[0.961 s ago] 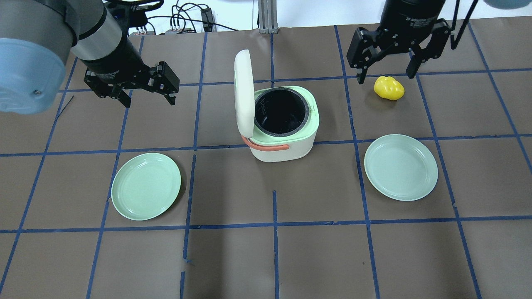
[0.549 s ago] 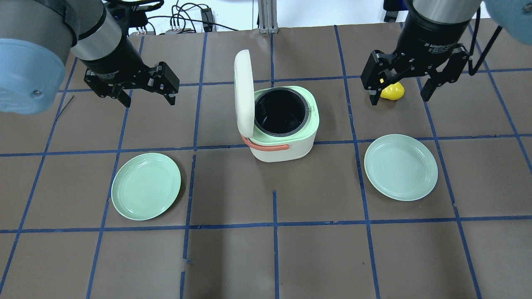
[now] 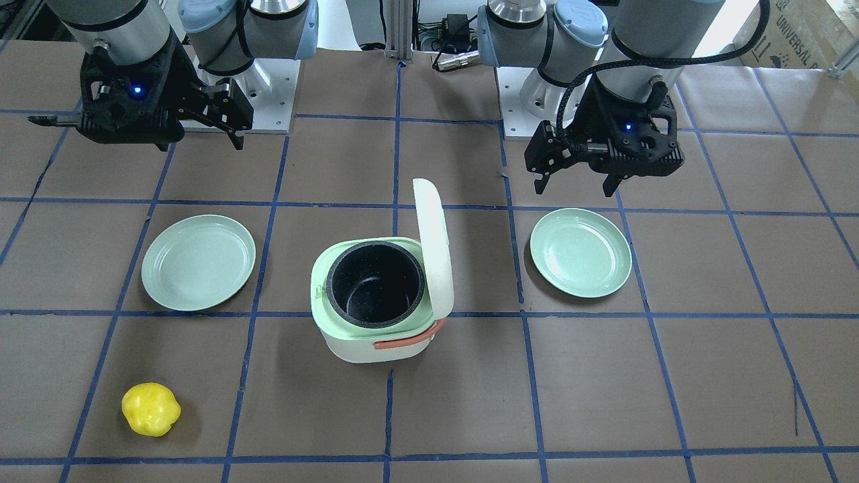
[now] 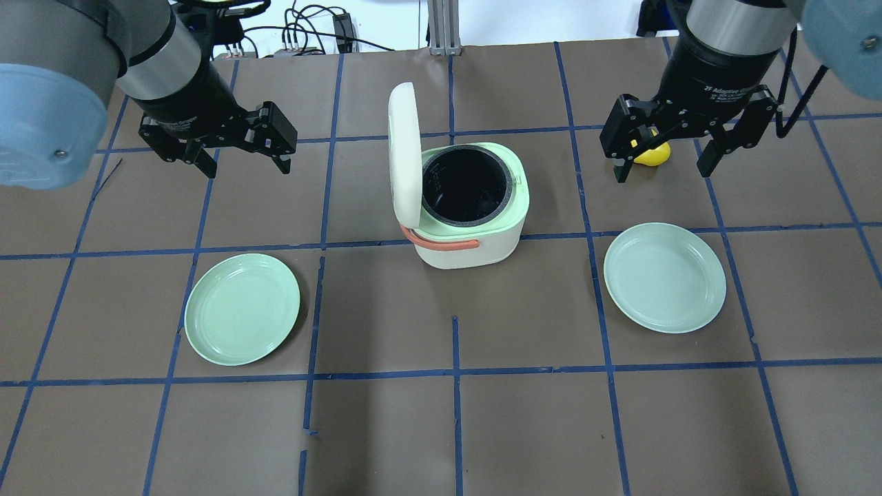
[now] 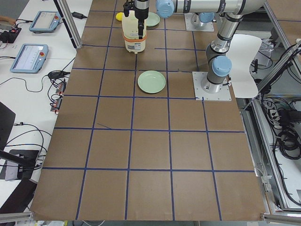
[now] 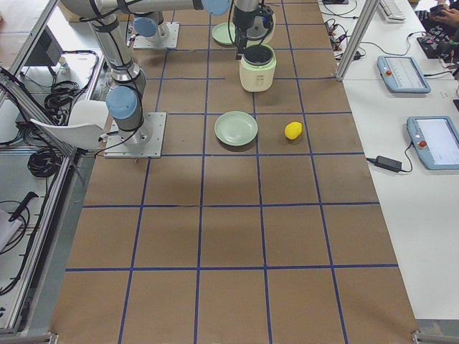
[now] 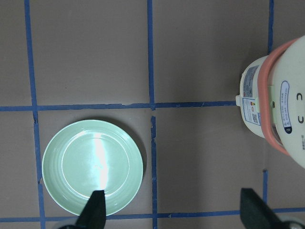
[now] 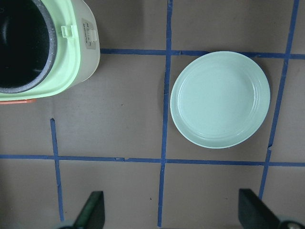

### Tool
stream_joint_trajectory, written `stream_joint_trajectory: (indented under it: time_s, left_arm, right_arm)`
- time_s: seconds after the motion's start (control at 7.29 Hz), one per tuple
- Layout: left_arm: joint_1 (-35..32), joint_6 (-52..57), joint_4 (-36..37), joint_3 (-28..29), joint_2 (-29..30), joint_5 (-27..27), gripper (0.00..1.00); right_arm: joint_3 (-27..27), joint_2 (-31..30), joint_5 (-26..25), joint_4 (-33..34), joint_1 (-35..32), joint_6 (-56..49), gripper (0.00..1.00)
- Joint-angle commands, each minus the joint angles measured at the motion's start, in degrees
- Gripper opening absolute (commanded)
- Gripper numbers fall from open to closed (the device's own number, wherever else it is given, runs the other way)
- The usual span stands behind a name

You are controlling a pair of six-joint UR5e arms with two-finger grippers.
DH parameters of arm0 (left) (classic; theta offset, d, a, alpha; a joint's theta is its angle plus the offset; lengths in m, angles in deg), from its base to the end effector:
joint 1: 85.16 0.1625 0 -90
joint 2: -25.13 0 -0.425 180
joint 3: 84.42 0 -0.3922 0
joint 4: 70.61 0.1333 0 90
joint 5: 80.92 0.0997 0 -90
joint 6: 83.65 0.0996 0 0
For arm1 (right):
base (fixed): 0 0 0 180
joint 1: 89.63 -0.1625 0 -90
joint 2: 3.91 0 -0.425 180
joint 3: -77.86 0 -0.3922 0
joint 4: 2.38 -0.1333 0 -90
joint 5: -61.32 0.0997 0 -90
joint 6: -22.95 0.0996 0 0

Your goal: Press rice cooker button

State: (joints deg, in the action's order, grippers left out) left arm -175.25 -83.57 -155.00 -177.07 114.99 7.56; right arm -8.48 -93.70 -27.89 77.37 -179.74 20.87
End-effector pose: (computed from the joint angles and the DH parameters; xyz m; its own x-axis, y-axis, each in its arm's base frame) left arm -0.1367 -0.4955 0.4763 -0.9996 0.0044 0.0264 0.0030 0.9985 -0.0541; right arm 0.1356 -0.4800 0.5004 -0.9992 -0.0363 -0.0180 -0.0382 0.9923 0.1178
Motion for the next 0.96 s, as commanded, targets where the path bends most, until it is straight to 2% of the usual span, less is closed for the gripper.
stream_joint_trajectory:
  time_s: [0.0, 0.82]
  left_arm:
    - [0.0, -0.2, -0.1, -0.1, -0.2, 0.0, 1.00]
    - [0.0, 0.7, 0.0, -0.1, 0.1, -0.1, 1.00]
  right_arm:
    - [0.0, 0.1, 0.2, 0.6, -0.1, 0.1, 1.00]
    - [-0.1, 0.1, 0.4, 1.8, -0.1, 0.1, 1.00]
